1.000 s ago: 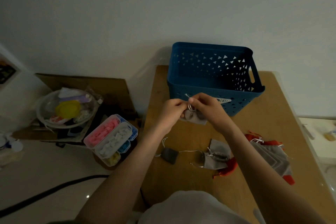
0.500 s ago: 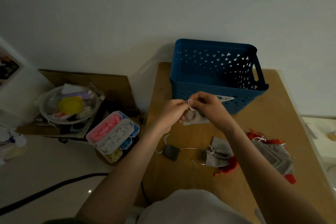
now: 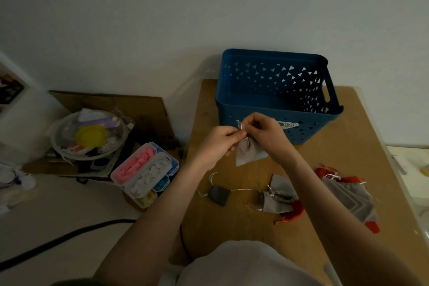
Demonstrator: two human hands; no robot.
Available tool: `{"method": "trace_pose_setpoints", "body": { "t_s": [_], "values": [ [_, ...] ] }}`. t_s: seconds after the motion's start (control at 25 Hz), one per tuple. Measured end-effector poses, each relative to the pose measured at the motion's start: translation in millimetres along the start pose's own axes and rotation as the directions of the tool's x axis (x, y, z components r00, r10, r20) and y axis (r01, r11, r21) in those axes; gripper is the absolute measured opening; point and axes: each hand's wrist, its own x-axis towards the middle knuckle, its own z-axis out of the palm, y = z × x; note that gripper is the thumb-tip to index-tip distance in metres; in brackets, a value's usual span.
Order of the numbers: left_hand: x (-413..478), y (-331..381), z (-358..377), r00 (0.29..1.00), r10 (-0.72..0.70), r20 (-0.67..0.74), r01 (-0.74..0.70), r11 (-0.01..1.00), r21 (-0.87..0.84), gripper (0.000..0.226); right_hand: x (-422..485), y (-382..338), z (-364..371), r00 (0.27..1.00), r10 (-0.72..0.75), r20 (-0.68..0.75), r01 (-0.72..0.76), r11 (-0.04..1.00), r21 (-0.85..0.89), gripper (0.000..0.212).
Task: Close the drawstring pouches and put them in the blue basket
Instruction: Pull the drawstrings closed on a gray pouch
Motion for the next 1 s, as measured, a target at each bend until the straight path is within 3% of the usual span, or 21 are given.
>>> {"method": "trace_pose_setpoints", "body": {
  "t_s": [0.12, 0.2, 0.28, 0.4, 0.52, 0.68, 0.8, 0.84, 0.92, 1.0],
  "values": [
    [5.0, 0.7, -2.7, 1.0, 0.007, -0.022, -0.006, 0.999, 0.046, 0.021, 2.5, 0.2, -4.1, 1.0, -0.004, 0.005, 0.004, 0.997, -0.072, 0.014],
    [7.0, 0.6, -3.2, 0.997, -0.014, -0.08, 0.014, 1.0, 0.005, 0.018, 3.6, 2.1, -8.7, 0.998, -0.028, 0.061, 0.041, 0.975, -0.216, 0.018],
    [7.5, 1.3, -4.0, 0.993, -0.066, -0.102, 0.049, 0.986, -0.161, 0.016, 5.0, 7.3, -13.6, 0.994, -0.035, 0.108, 0.068, 0.945, -0.321, 0.016],
    [6.2, 4.6, -6.6, 0.989, -0.146, 0.003, 0.13, 0.869, -0.478, 0.017, 5.5, 13.4, -14.8, 0.993, -0.051, 0.105, 0.086, 0.926, -0.369, 0.014],
    [6.5, 3.9, -7.4, 0.991, -0.121, 0.049, 0.126, 0.784, -0.608, 0.02, 7.6, 18.5, -11.6, 0.99, -0.095, 0.101, 0.13, 0.888, -0.442, 0.006],
    [7.4, -1.7, -5.5, 0.988, -0.156, 0.016, 0.147, 0.881, -0.449, 0.02, 7.5, 23.0, -13.1, 0.997, 0.001, 0.079, 0.027, 0.936, -0.351, 0.014],
    [9.1, -3.2, -2.0, 0.987, -0.155, -0.032, 0.138, 0.941, -0.308, 0.019, 2.1, 17.7, -10.6, 0.997, 0.076, 0.002, -0.075, 0.989, -0.126, 0.025],
    [10.2, -3.5, -0.3, 0.988, -0.15, -0.047, 0.133, 0.956, -0.262, 0.018, 1.2, 16.9, -9.5, 0.996, 0.089, -0.02, -0.091, 0.986, -0.138, 0.024],
    [13.0, -4.8, 1.9, 0.986, -0.15, -0.067, 0.135, 0.973, -0.187, 0.018, 0.5, 16.5, -9.8, 0.998, 0.05, -0.027, -0.057, 0.904, -0.423, 0.021],
    [14.5, -6.4, 2.2, 0.985, -0.159, -0.07, 0.148, 0.979, -0.142, 0.019, 1.8, 15.7, -13.5, 0.997, 0.036, 0.061, 0.001, 0.855, -0.519, 0.021]
  ]
}}
